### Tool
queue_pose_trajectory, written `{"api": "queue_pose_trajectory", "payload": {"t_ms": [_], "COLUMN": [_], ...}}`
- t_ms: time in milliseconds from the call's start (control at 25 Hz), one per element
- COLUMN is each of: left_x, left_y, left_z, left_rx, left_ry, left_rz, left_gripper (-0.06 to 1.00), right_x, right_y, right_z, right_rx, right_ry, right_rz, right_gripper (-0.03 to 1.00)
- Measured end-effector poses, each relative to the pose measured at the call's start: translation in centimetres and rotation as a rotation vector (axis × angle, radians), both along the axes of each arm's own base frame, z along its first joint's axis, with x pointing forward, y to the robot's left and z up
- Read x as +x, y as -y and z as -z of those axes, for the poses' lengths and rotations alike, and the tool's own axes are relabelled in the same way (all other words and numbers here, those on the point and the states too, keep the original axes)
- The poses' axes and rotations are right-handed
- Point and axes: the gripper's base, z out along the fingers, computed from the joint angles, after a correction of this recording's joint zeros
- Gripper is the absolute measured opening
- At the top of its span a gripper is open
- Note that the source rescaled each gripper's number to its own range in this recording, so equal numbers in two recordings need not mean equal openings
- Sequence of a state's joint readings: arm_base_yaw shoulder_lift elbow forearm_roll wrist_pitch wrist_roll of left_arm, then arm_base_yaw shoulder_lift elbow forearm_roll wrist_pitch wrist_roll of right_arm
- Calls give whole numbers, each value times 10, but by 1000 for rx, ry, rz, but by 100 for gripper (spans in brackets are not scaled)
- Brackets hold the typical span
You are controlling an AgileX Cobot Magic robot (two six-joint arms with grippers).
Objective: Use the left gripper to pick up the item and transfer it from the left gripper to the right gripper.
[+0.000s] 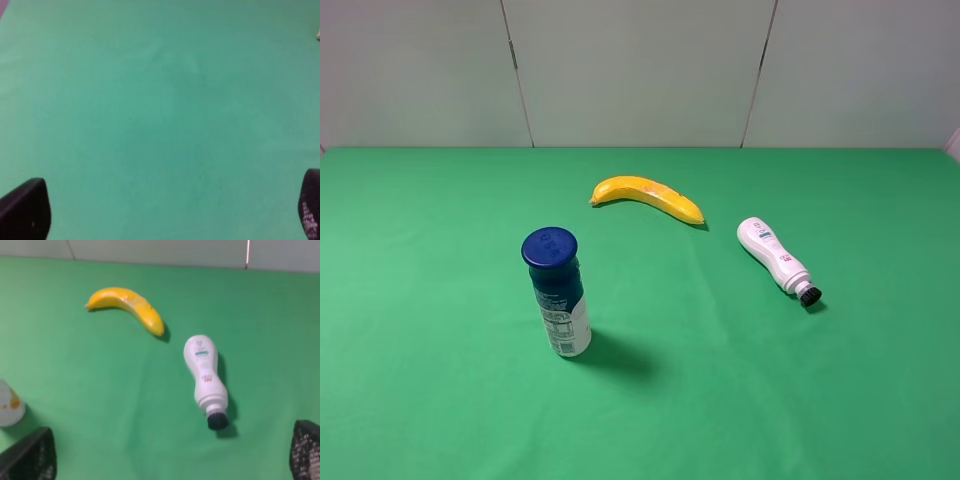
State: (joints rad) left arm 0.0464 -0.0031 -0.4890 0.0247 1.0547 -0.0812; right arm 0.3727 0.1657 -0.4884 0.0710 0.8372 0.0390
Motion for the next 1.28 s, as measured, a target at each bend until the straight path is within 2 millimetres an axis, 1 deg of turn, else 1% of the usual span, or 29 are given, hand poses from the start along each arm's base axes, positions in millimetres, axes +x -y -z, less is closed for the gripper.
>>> {"api": "queue_pose_trajectory", "payload": {"t_ms": [120,160,240,320,480,960,1080,1280], "left_x": [0,0,0,0,0,0,0,0], "left_y": [0,0,0,0,0,0,0,0], "left_z": [0,0,0,0,0,0,0,0], "left_rx": [0,0,0,0,0,0,0,0], "left_ry": [1,1,1,1,1,1,1,1], "left_rz": [0,0,0,0,0,0,0,0], "left_gripper": [100,100,100,100,100,100,100,100], "right_x": [-5,-8,-9,-8,-7,-7,-10,-29], "right_y": [1,2,6,8,8,8,11,17], "right_z": [1,6,10,12,15,15,14,13], "right_rx": [-15,-59,-112,-143,-143,-140,-127,-83], "right_ry": [-59,-117,-154,-148,-148,-148,-123,-12], "right_rz": [-11,-16,-6,15,23,26,76,261], "right_gripper": [100,100,100,100,100,100,100,100]}}
